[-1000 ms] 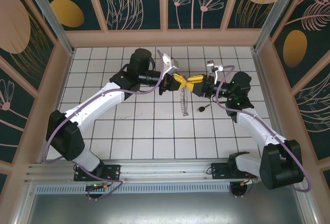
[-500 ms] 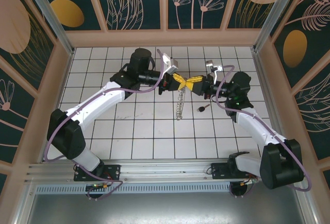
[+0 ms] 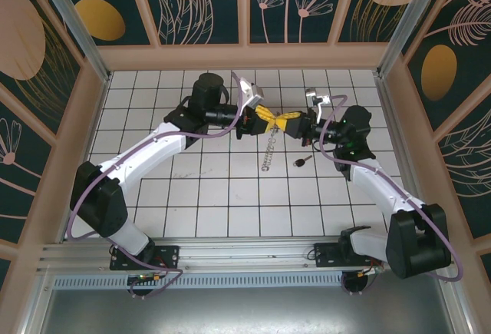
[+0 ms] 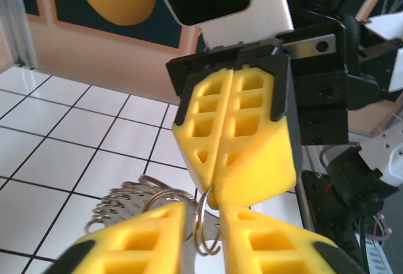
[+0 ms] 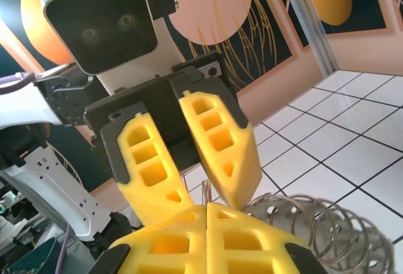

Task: Put the keys on the keyring

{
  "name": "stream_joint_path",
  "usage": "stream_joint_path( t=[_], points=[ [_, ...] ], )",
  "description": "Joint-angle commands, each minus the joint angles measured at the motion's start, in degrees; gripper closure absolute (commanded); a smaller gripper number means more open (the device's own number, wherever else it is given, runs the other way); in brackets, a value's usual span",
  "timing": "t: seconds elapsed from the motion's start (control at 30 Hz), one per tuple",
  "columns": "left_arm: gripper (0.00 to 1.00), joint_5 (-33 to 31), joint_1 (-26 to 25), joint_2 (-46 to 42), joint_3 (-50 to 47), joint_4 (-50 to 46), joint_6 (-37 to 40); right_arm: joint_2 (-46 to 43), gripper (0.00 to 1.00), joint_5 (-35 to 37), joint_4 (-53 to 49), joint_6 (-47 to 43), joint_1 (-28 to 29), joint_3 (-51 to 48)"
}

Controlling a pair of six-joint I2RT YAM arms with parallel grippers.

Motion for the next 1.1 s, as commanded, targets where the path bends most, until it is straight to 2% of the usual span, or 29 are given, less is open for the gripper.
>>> stream_joint_path(
  t=[0.0, 0.57, 0.77, 0.93, 1.07],
  points=[
    [0.75, -0.6, -1.2, -1.8, -2.1, 3.5, -1.7, 0.4, 1.0, 3.9, 6.2, 1.5, 0.8, 0.9],
    [0.66, -1.5, 0.1, -4.1, -6.2, 9.2, -4.9, 0.1, 1.0, 6.2, 7.2, 2.7, 0.8, 0.2],
    [0.62, -4.8, 2.4, -7.8, -12.6, 21.2, -13.6, 0.2, 1.0, 7.5, 9.4, 4.4, 0.7, -0.2],
    [0.58, -13.0, 3.3, -10.3, -16.1, 27.9, -22.2, 0.3, 1.0, 8.6, 11.4, 5.9, 0.7, -0.5],
    [0.59, -12.6, 3.4, -10.4, -17.7, 33.5, -28.5, 0.5, 1.0, 10.6, 15.6, 8.6, 0.7, -1.6]
  ],
)
